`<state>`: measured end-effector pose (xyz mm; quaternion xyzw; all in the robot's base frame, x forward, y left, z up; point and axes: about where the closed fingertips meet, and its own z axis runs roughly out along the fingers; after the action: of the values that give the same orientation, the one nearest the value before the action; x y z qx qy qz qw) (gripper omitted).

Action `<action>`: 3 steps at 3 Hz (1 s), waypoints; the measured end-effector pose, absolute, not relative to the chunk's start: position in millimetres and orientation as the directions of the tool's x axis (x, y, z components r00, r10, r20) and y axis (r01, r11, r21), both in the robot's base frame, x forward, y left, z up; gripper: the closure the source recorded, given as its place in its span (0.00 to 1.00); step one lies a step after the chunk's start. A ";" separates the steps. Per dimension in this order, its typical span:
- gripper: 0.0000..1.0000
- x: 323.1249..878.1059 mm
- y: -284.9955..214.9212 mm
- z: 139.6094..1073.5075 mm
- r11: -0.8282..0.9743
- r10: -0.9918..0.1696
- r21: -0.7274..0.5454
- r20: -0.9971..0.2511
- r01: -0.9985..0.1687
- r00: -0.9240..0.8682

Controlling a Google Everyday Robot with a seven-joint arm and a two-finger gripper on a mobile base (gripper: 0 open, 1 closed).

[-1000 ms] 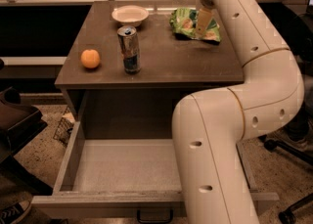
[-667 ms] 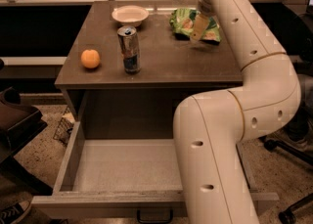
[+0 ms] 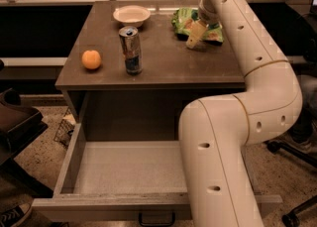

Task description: Place green rice chip bag into top drawer

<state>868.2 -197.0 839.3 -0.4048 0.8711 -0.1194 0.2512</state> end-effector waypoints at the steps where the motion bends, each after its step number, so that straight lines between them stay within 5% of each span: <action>1: 0.00 877.2 -175.6 843.8 0.682 -0.727 -0.371 -0.432 -0.630 -0.533; 3: 0.00 890.6 -167.9 842.8 0.760 -0.643 -0.332 -0.507 -0.558 -0.574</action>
Offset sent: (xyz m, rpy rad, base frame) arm 0.0768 0.0333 0.0555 0.2045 -0.0996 -0.0143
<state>890.6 -167.9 842.8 -0.3396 0.8845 -0.0678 0.3127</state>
